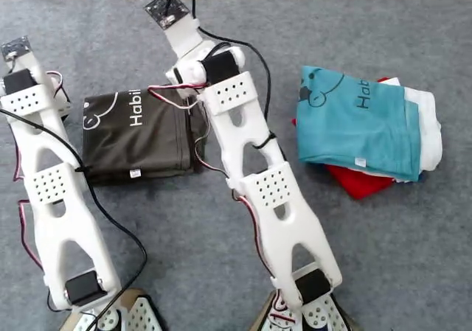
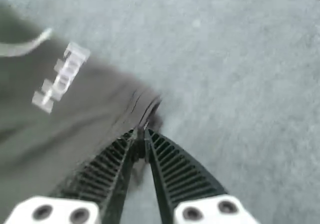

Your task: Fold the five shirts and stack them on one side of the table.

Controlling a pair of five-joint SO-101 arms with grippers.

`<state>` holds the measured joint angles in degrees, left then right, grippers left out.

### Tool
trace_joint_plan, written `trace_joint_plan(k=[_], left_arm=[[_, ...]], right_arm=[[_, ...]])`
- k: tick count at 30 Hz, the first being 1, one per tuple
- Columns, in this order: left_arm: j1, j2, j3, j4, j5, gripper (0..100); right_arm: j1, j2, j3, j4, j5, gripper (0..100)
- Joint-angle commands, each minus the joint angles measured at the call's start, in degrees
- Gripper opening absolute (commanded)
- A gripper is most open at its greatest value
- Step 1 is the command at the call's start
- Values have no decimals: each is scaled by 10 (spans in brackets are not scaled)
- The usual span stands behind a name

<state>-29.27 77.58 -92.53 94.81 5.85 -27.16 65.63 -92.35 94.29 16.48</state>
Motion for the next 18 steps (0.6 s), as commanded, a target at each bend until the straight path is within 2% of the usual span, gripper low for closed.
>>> trace_joint_plan(k=[1, 6, 9, 13, 18], left_arm=[[-29, -11, -30, -6, 1, 30], [-47, -11, -30, -23, 1, 30], [-48, -11, -30, -27, 1, 30], [-45, -11, -30, -27, 1, 30], [-44, -29, -29, -29, 1, 30]], right_arm=[[-2, -52, -22, 70, 51, 15], [-12, -102, -13, 71, 44, 15], [-18, -134, 26, 71, -14, 15], [-23, -202, 174, 71, -120, 15], [-35, -335, 423, 69, -193, 16]])
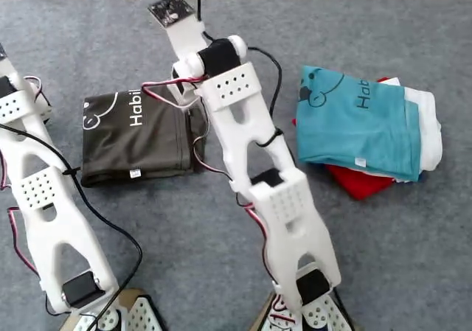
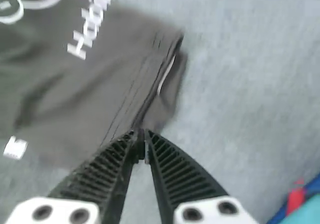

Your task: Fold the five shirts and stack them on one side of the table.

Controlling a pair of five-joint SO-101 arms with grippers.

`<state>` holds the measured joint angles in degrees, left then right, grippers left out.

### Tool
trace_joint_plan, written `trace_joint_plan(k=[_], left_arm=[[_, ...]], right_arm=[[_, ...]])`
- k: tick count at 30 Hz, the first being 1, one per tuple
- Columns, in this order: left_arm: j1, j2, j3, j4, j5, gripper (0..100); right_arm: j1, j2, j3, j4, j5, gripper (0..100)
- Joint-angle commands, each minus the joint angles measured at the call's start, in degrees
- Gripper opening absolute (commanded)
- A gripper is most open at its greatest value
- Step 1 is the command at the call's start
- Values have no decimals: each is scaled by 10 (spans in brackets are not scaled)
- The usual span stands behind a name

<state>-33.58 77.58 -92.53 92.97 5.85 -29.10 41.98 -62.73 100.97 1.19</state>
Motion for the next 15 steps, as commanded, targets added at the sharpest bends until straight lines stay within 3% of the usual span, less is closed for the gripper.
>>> trace_joint_plan(k=[1, 4, 11, 15], left_arm=[[-2, -33, -29, -14, 1, 30], [-4, -36, -29, -19, 1, 30], [-4, -35, -29, -20, 1, 30], [-4, -35, -29, -20, 1, 30]], right_arm=[[-18, -121, 165, 3, -63, 16], [-27, -163, 244, -4, -156, 64], [-71, -131, 317, -47, -356, 390], [-104, -87, 301, -91, -430, 449]])
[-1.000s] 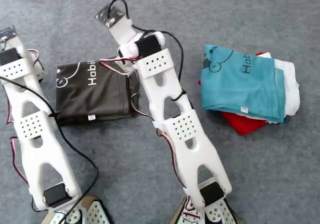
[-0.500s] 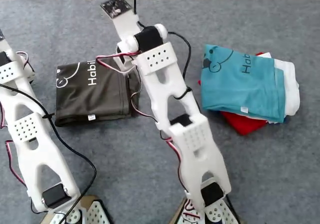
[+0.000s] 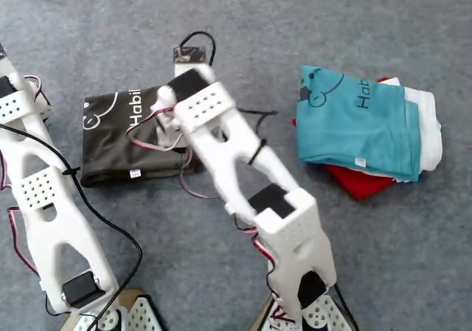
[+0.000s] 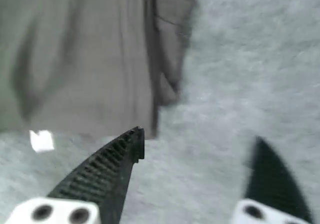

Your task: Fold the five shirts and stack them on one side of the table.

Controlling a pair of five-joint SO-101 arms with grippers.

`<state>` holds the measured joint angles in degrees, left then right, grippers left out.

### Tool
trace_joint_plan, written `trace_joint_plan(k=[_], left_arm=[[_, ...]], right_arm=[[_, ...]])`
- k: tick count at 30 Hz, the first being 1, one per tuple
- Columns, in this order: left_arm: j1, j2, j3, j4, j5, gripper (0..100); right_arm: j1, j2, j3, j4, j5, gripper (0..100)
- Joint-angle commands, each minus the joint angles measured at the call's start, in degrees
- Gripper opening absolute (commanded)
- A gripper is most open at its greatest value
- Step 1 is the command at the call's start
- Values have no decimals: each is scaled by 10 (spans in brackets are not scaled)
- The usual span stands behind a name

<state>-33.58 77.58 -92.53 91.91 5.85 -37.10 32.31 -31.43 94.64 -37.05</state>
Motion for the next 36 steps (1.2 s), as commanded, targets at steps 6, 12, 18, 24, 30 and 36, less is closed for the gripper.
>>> trace_joint_plan(k=[6, 12, 18, 24, 30, 36], left_arm=[[-5, -35, -29, -10, 1, 30], [-6, -36, -29, -10, 1, 30], [-6, -36, -29, -10, 0, 30], [-17, -36, -29, -13, 0, 30], [-20, -36, -29, -20, 0, 30], [-20, -36, -29, -20, 0, 30]], right_arm=[[-40, 84, -83, -72, -92, 449], [-22, 188, -155, -77, -111, 448], [3, 259, -231, -52, -110, 424], [12, 319, -291, -25, -81, 202], [12, 349, -364, 36, -47, 109], [16, 353, -404, 63, -4, 8]])
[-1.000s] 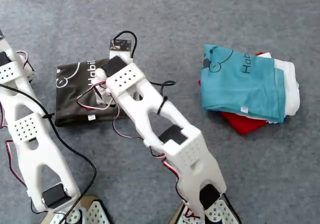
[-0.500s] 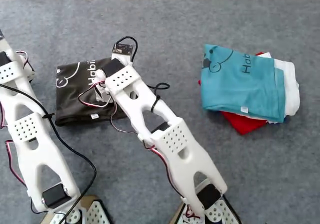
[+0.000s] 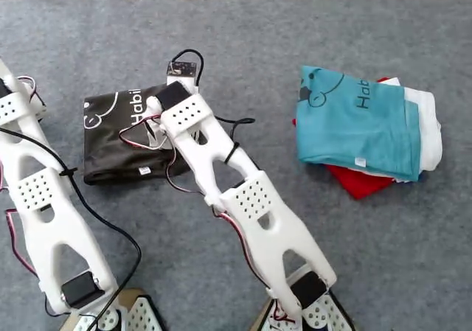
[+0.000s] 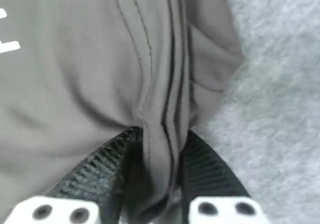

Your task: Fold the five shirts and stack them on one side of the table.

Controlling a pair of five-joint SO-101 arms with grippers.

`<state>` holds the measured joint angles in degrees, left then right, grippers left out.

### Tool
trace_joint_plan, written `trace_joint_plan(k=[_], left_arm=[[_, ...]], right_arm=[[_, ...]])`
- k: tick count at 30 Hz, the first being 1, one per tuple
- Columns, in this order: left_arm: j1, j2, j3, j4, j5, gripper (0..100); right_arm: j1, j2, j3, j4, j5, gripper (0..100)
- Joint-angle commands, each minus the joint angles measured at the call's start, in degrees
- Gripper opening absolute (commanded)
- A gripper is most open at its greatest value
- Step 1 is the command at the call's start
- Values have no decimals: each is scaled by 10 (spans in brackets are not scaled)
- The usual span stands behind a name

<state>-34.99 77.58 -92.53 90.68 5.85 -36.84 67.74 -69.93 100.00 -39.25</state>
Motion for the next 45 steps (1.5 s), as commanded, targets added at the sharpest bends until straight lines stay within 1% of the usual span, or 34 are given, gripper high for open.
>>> trace_joint_plan(k=[1, 7, 8, 11, 14, 17, 20, 25, 38, 41, 45], left_arm=[[-6, -36, -29, -8, 0, 30], [-7, -36, -29, -8, 0, 30], [-7, -36, -29, -8, 0, 30], [-7, -36, -29, -8, 0, 30], [-7, -36, -29, -8, 0, 30], [-7, -36, -29, -8, 0, 30], [-7, -36, -29, -8, 0, 30], [-7, -36, -29, -8, 0, 30], [-2, -36, -29, -9, 0, 30], [-1, -36, -29, -9, 0, 30], [-1, -36, -29, -10, 0, 30]], right_arm=[[15, -1, -23, 10, 21, 20], [46, -2, -76, 11, 26, 14], [54, -2, -91, 11, 40, 14], [76, -13, -132, 11, 98, 14], [92, -40, -144, 11, 193, 14], [113, -72, -140, 11, 263, 15], [146, -100, -140, 11, 317, 15], [214, -142, -139, 11, 382, 15], [371, -251, -131, 12, 483, 15], [411, -298, -73, 12, 483, 15], [452, -400, 53, 11, 485, 15]])
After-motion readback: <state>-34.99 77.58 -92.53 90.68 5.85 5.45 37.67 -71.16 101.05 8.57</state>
